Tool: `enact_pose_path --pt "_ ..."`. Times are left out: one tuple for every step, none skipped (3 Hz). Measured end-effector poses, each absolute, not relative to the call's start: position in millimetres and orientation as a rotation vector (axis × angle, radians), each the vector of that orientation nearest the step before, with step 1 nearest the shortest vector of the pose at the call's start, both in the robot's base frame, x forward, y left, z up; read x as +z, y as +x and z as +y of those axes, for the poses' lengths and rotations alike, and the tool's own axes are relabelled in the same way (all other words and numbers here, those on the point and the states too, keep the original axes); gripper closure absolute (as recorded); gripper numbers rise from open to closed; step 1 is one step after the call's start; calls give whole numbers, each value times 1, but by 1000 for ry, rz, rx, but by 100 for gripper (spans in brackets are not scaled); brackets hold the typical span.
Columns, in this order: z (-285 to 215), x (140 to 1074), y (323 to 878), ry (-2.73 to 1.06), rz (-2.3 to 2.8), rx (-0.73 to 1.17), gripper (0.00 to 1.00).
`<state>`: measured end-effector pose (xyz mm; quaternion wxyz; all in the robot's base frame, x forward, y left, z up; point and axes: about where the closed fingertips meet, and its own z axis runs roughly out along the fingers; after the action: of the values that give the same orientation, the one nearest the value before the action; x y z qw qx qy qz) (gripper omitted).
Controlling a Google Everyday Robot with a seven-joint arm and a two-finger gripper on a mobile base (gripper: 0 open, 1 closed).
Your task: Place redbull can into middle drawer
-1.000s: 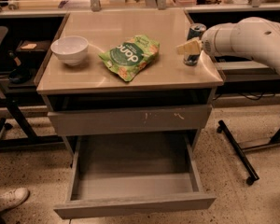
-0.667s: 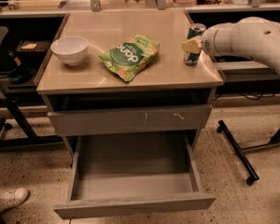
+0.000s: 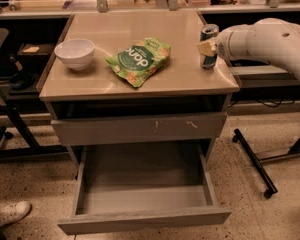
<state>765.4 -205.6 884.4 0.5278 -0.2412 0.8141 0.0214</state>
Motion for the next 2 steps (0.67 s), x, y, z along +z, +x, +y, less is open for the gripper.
enact_pose_path --pt "-206 900 737 -577 1937 77 100" --pt "-215 917 692 -545 1957 67 100"
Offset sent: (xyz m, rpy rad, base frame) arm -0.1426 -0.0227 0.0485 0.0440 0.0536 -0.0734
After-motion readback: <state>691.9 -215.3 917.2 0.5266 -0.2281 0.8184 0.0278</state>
